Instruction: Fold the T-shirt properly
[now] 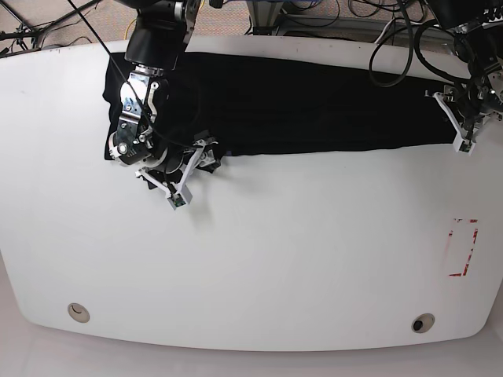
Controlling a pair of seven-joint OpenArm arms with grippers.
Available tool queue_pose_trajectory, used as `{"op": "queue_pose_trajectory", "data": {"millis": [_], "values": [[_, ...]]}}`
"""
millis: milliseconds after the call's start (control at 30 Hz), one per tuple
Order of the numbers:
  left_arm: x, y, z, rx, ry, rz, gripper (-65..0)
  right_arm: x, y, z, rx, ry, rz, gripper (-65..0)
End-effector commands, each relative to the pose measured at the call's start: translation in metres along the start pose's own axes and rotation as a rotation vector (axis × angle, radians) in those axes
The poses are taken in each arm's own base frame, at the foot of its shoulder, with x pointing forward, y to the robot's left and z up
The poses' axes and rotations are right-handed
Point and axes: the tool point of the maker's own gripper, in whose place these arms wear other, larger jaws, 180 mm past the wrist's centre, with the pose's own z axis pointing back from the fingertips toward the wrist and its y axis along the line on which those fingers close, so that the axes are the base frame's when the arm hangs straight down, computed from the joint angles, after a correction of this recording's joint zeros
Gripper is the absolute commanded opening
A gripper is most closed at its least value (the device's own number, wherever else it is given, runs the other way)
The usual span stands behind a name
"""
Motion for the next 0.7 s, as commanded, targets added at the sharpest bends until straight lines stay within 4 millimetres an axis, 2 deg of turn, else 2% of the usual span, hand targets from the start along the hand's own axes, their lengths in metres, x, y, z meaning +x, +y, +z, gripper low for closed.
{"op": "queue_pose_trajectory", "data": {"millis": [0, 100, 167, 200, 300, 333, 500, 567, 667], "values": [[-0.0136, 0.0007, -0.0015, 0.005, 0.058, -0.007, -50.6, 0.0159, 0.0017, 0.002, 0.001, -0.045, 0.005, -14.9], [-0.0136, 0.0007, -0.0015, 0.005, 0.058, -0.007, -50.6, 0.0169, 0.0043, 0.001, 0.004, -0.048, 0.004, -15.7], [-0.0136, 0.0007, -0.0015, 0.005, 0.058, -0.007, -50.6, 0.0175, 0.0057, 0.0006, 0.008, -0.05, 0.002, -19.2], [-0.0136, 0.0007, -0.0015, 0.005, 0.058, -0.007, -50.6, 0.0179, 0.006, 0.0006, 0.01, -0.052, 0.001, -21.7], [-0.0135, 0.0003, -0.0017, 0.004, 0.058, -0.008, -50.6, 0.0183, 0.0062, 0.0007, 0.011, -0.054, 0.001, -34.9], [-0.0135, 0.0003, -0.0017, 0.004, 0.058, -0.008, -50.6, 0.0183, 0.0062, 0.0007, 0.011, -0.054, 0.001, -41.1], [-0.0133, -0.0005, -0.002, 0.002, 0.058, -0.011, -50.6, 0.0186, 0.007, 0.0004, 0.012, -0.054, 0.003, -60.2], [-0.0126, -0.0003, -0.002, 0.003, 0.057, -0.011, -50.6, 0.0194, 0.0067, 0.001, 0.011, -0.056, 0.005, -64.0], [-0.0119, -0.0002, -0.0019, 0.003, 0.055, -0.01, -50.6, 0.0194, 0.0067, 0.0015, 0.009, -0.057, 0.005, -65.0]]}}
